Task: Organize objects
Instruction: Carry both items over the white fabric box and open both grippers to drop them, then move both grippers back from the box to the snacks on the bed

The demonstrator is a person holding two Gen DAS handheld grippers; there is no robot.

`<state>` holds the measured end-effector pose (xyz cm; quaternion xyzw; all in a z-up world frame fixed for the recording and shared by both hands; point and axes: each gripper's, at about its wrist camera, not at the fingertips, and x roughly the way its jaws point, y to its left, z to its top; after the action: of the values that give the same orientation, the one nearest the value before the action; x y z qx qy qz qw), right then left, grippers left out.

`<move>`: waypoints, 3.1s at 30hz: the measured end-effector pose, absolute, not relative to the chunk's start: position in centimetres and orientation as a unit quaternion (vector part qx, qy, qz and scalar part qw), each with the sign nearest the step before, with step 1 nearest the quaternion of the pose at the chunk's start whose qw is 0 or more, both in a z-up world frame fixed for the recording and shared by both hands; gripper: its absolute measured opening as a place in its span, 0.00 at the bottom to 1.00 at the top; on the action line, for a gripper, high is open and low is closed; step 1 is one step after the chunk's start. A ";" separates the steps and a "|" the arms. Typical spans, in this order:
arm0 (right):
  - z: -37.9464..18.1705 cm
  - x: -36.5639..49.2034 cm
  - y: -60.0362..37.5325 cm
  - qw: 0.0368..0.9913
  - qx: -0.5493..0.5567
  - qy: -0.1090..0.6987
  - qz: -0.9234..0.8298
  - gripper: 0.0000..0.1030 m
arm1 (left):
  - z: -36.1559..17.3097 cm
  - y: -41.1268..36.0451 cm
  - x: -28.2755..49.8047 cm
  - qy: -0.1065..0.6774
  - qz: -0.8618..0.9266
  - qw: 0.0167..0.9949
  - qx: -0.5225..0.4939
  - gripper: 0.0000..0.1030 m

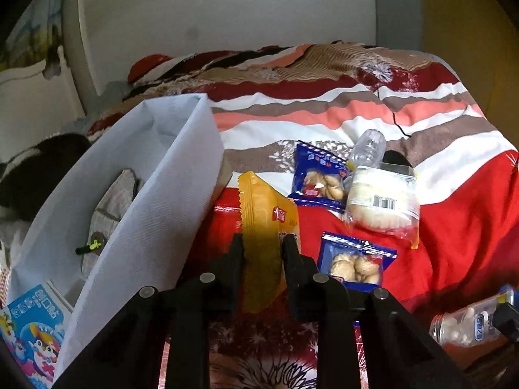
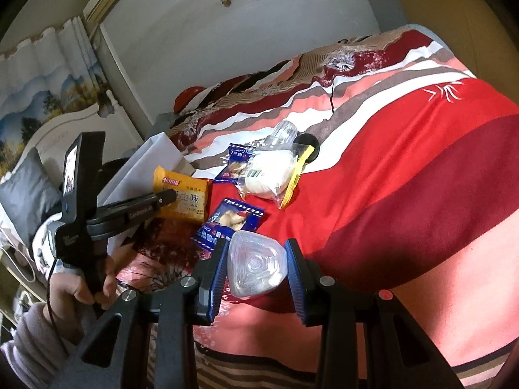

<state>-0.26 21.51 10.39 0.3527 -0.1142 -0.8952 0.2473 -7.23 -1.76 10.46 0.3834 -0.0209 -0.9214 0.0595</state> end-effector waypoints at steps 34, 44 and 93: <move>15.3 1.1 13.9 0.296 0.330 -0.130 -0.887 0.33 | 16.7 -9.1 4.6 0.103 -0.957 -0.106 0.250 0.19; 22.1 0.8 7.8 0.341 0.269 -0.117 -0.893 0.33 | 20.4 -15.8 7.0 0.149 -0.967 -0.054 0.201 0.19; 17.5 -5.5 -3.8 0.426 0.451 -0.120 -0.775 0.59 | 17.7 -18.2 5.8 0.128 -0.955 0.028 0.267 0.50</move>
<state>-5.52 -3.80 17.46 0.4513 -0.1204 -0.7748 0.4260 5.78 -18.22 17.71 0.2670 0.1278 -0.9548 0.0282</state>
